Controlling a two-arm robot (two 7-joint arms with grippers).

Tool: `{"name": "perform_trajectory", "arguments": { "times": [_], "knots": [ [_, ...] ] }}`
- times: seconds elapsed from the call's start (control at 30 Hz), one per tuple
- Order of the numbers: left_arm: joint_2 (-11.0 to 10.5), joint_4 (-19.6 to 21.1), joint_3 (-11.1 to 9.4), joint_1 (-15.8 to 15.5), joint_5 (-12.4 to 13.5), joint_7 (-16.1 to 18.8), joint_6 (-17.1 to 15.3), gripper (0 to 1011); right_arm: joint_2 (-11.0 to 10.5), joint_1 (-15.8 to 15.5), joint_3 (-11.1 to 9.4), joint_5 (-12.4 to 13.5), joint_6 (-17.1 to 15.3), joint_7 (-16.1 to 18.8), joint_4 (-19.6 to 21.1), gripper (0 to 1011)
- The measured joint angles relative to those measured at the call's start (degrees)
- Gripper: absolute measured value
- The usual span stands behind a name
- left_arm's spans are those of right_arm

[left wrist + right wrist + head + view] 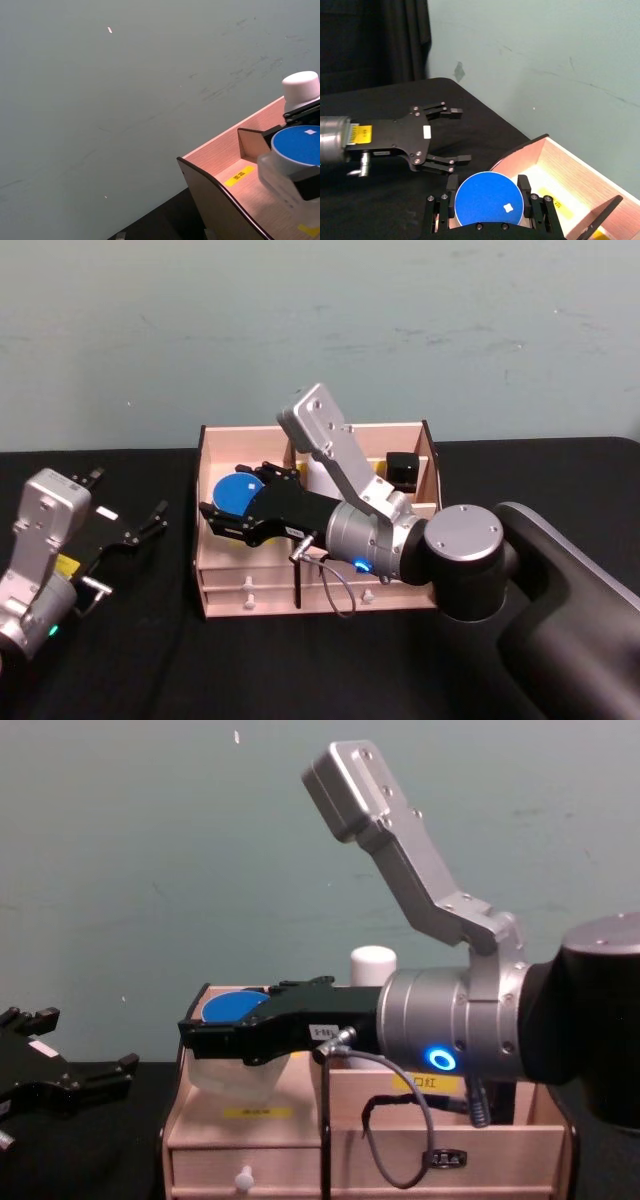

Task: Pick up the facial cleanser and watermelon frost from the table and place them into the tiered storage box.

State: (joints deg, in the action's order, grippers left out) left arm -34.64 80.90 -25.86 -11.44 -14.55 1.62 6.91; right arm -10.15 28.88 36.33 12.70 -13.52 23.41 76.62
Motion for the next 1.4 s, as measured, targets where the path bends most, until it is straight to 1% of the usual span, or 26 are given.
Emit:
{"name": "perform_trajectory", "arguments": {
  "times": [0.17, 0.47, 0.57, 0.83, 1.0, 1.03, 1.07, 1.1, 1.17, 1.23, 1.4],
  "knots": [
    [0.0, 0.0, 0.0, 0.0, 0.0, 0.0, 0.0, 1010, 1.47, 0.71, -0.43, -1.13, 0.07, -0.79, -2.28, 731],
    [0.0, 0.0, 0.0, 0.0, 0.0, 0.0, 0.0, 1009, 3.01, 1.1, -0.99, -2.66, -0.21, -1.39, -5.02, 731],
    [0.0, 0.0, 0.0, 0.0, 0.0, 0.0, 0.0, 1010, 3.58, 1.19, -1.2, -3.17, -0.75, -1.48, -5.86, 731],
    [0.0, 0.0, 0.0, 0.0, 0.0, 0.0, 0.0, 1010, 3.61, 1.2, -1.2, -3.25, -0.89, -1.51, -5.93, 731],
    [0.0, 0.0, 0.0, 0.0, 0.0, 0.0, 0.0, 1010, 3.53, 1.17, -1.17, -3.25, -0.9, -1.5, -5.85, 852],
    [0.0, 0.0, 0.0, 0.0, 0.0, 0.01, 0.0, 1010, 3.64, 1.23, -1.2, -3.27, -0.92, -1.67, -6.11, 888],
    [0.0, 0.0, 0.0, 0.0, 0.0, 0.0, 0.0, 1010, 3.85, 1.39, -1.26, -3.4, -0.98, -1.89, -6.52, 903],
    [0.0, 0.01, 0.0, 0.0, 0.0, -0.01, 0.01, 1010, 3.99, 1.48, -1.37, -3.54, -1.04, -2.04, -6.72, 917],
    [0.0, 0.01, 0.0, 0.0, 0.0, 0.01, 0.01, 1010, 3.78, 1.13, -1.9, -3.55, -0.4, -1.92, -6.14, 981],
    [0.0, 0.0, 0.0, 0.0, 0.0, 0.01, 0.01, 1010, 3.72, 0.95, -2.15, -3.57, 0.08, -1.83, -5.59, 1002],
    [0.0, 0.01, 0.0, 0.0, 0.0, 0.0, 0.01, 1010, 3.22, 0.18, -2.88, -3.92, 1.06, -1.61, -3.25, 1002]
  ]
}}
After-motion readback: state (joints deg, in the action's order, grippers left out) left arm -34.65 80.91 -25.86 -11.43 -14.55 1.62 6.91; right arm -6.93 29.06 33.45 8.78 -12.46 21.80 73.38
